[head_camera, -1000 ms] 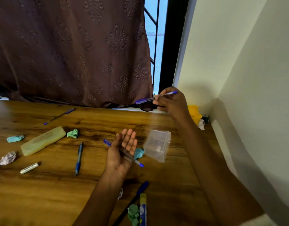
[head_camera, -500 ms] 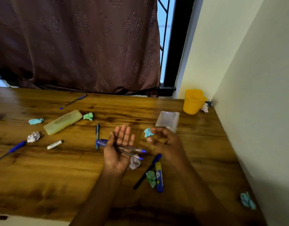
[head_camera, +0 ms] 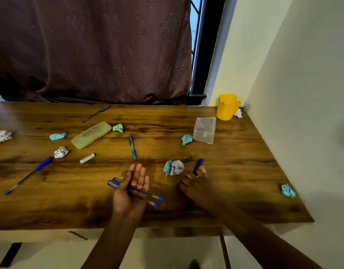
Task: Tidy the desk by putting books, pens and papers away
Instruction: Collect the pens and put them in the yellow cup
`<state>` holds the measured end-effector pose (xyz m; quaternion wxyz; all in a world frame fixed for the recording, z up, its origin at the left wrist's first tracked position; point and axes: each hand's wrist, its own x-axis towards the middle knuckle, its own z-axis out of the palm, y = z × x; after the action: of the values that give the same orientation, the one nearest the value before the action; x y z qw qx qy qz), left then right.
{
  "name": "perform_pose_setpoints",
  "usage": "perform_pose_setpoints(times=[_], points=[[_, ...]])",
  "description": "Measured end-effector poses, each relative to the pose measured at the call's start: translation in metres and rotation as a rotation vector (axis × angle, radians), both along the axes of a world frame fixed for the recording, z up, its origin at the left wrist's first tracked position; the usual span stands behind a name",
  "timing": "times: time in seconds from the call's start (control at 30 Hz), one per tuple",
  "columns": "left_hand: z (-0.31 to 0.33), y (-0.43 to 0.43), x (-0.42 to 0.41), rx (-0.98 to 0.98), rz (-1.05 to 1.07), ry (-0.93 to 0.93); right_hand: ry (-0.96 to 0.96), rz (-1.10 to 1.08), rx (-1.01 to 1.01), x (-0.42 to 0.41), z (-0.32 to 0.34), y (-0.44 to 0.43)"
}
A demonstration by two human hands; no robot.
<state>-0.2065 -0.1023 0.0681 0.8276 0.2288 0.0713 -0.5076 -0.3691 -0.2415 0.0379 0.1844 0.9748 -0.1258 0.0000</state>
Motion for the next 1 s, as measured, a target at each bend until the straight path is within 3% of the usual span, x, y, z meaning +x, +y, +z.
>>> perform_pose_setpoints(times=[0.17, 0.3, 0.43, 0.53, 0.6, 0.77, 0.93, 1.0], points=[[0.013, 0.035, -0.007, 0.101, -0.042, -0.01, 0.034, 0.141, -0.091, -0.005, 0.017, 0.003], [0.016, 0.058, -0.004, 0.149, -0.088, -0.035, -0.155, 0.176, -0.026, -0.002, 0.034, 0.023], [0.02, 0.078, 0.0, 0.148, -0.12, -0.066, -0.551, 0.061, 0.076, 0.004, 0.053, 0.062], [0.023, 0.091, 0.004, 0.146, -0.123, -0.074, -1.035, -0.094, 0.47, 0.014, 0.063, 0.112], [0.023, 0.095, 0.007, 0.139, -0.113, -0.067, -1.207, -0.125, 0.715, 0.024, 0.065, 0.142], [0.023, 0.099, 0.019, 0.092, -0.056, -0.077, -1.123, -0.135, 1.024, 0.052, 0.044, 0.178], [0.023, 0.089, 0.042, 0.093, 0.009, -0.061, -0.942, -0.122, 1.326, 0.066, 0.044, 0.164], [0.019, 0.084, 0.054, 0.095, 0.059, -0.035, -0.966, -0.14, 1.396, 0.077, 0.056, 0.149]])
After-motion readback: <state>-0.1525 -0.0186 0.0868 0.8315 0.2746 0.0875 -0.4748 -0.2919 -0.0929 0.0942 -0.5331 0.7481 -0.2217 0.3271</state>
